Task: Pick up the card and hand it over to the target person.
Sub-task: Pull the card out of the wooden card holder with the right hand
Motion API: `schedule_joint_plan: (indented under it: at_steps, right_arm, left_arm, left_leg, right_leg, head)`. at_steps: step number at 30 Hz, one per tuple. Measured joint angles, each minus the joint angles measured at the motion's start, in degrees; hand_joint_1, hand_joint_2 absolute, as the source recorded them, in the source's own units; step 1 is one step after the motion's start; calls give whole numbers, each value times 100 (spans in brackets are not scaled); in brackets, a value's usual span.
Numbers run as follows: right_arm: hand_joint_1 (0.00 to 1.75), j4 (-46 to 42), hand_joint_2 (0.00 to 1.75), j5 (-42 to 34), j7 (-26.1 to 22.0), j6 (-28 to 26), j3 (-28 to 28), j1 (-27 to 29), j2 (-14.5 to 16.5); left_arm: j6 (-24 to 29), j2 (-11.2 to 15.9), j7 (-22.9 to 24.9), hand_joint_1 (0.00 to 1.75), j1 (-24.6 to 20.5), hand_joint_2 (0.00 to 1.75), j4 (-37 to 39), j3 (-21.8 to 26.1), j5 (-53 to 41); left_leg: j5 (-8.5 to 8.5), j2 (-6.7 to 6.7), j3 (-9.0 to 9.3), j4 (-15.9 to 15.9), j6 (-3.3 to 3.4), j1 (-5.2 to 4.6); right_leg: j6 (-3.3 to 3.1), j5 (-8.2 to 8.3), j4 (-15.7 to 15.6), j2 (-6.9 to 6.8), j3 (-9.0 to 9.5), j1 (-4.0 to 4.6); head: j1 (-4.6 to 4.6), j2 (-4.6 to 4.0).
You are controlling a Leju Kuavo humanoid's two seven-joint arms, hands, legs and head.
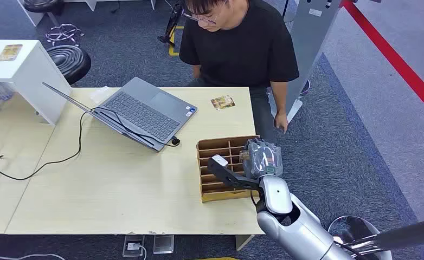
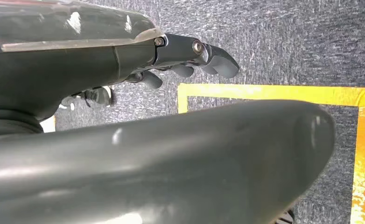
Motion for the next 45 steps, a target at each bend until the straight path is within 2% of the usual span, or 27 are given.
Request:
schedule_joint_plan:
  at_steps: [19, 25, 30, 39, 45]
  right_arm:
    - [110, 137, 175, -81, 0, -27, -7, -64, 6]
    - [137, 120, 175, -57, 0, -39, -75, -41, 10]
    - [174, 86, 175, -57, 0, -29, -111, -18, 3]
    - [175, -45, 175, -76, -28, -162, -114, 20, -39]
    - [175, -1298, 175, -228, -251, -472, -196, 148, -285]
  left_arm:
    - [-43, -19, -8, 0, 0, 0, 6, -35, -34]
    - [-53, -18, -14, 0, -2, 0, 9, -54, -54]
    - [-55, -15, -15, 0, -2, 0, 11, -62, -64]
    - [-87, -14, -110, 0, 6, 0, 12, 49, 16]
    - [-69, -18, -152, 0, 14, 0, 15, 141, 97]
  left_leg:
    - [2, 6, -1, -2, 0, -1]
    - [0, 5, -1, 1, 0, -1]
    - [2, 4, -1, 0, 0, -1]
    - [1, 2, 1, -1, 0, -1]
    - [-1, 0, -6, 6, 0, -2]
  right_leg:
    - [0, 3, 0, 5, -4, -1]
    - [1, 1, 2, 5, -3, -1]
    - [0, 2, 1, 3, -3, -1]
    - [0, 1, 0, 1, -1, -1]
    - [0, -2, 8, 0, -8, -2]
  head:
    - [0, 0]
    - [0, 0]
    - [0, 0]
    - [0, 0]
    - [0, 0]
